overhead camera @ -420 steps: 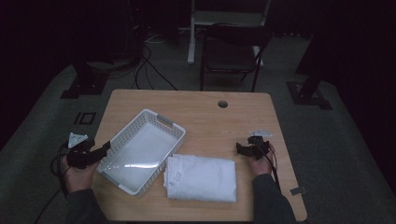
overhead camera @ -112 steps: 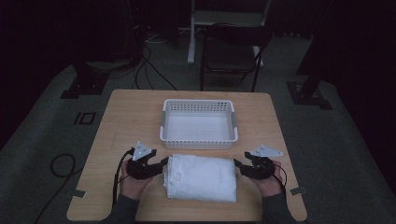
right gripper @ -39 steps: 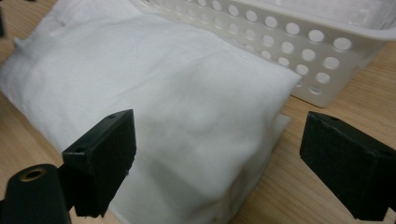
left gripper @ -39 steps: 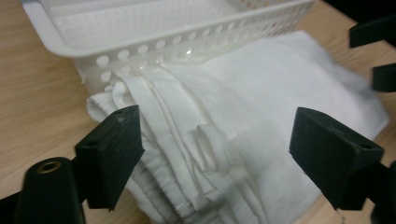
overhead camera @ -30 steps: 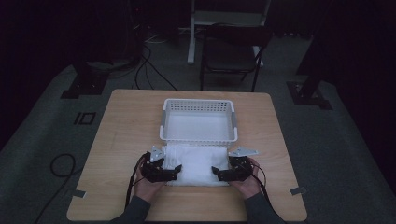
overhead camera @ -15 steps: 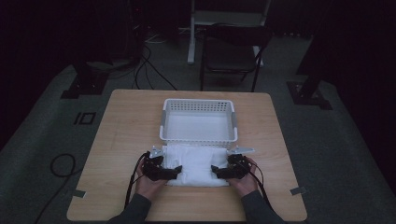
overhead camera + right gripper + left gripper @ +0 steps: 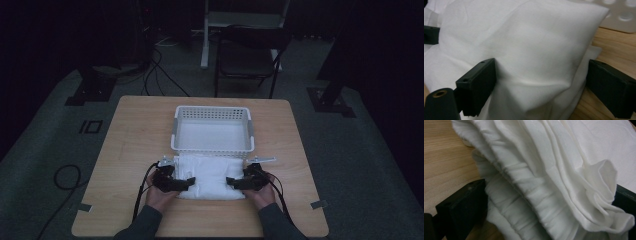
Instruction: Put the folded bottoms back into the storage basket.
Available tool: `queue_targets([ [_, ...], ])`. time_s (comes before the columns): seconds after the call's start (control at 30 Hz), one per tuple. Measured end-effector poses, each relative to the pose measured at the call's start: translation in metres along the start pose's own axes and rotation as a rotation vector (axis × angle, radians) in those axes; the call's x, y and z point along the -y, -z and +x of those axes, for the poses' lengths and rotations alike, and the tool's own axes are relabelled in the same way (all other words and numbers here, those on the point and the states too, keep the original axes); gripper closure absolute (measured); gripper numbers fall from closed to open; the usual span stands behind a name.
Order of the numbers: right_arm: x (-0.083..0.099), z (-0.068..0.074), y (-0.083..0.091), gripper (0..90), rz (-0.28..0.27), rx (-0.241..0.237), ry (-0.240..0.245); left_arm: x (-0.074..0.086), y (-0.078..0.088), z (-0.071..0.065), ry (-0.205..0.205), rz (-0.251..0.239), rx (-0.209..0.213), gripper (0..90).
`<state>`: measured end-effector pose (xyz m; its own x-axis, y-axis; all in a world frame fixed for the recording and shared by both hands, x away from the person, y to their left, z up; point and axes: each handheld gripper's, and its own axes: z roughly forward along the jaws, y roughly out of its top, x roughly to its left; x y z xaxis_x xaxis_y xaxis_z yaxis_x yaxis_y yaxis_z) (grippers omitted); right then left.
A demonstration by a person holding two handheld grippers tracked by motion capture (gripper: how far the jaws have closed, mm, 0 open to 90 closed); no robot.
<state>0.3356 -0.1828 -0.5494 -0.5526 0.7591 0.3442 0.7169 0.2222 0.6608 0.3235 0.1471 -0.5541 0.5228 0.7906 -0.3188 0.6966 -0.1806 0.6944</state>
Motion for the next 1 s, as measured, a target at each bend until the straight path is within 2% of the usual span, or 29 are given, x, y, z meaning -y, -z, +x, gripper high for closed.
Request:
queue_targets([
  [0.07,0.0,-0.001,0.0,12.5,-0.001,-0.016,0.0,-0.002,0.001,0.001,-0.006,0.021,0.022,0.7],
  [0.13,0.0,-0.001,-0.001,14.2,-0.004,-0.028,-0.005,-0.005,0.001,0.001,0.001,0.049,0.067,9.7],
  [0.2,-0.001,-0.001,-0.001,19.4,0.0,-0.042,-0.01,-0.006,0.001,0.003,0.003,0.055,0.092,14.4],
  [0.33,-0.002,-0.004,-0.002,31.8,0.013,-0.112,-0.043,-0.007,0.002,0.003,0.007,0.064,0.115,21.5],
  [0.4,-0.003,-0.005,-0.002,35.0,0.021,-0.124,-0.057,-0.007,0.002,0.002,-0.001,0.069,0.12,24.5],
  [0.53,-0.004,-0.004,-0.003,42.7,0.024,-0.132,-0.07,-0.007,0.005,-0.004,-0.036,0.057,0.099,32.0],
  [0.6,-0.004,-0.002,-0.002,48.4,0.022,-0.131,-0.057,-0.007,0.006,-0.007,-0.051,0.047,0.085,35.0],
  [0.77,-0.005,0.005,0.003,62.4,0.001,-0.096,0.014,-0.007,0.01,-0.016,-0.103,0.031,0.043,43.3],
  [1.0,-0.001,0.017,0.008,67.3,-0.032,-0.035,0.089,-0.007,0.014,-0.032,-0.192,0.015,-0.036,49.1],
])
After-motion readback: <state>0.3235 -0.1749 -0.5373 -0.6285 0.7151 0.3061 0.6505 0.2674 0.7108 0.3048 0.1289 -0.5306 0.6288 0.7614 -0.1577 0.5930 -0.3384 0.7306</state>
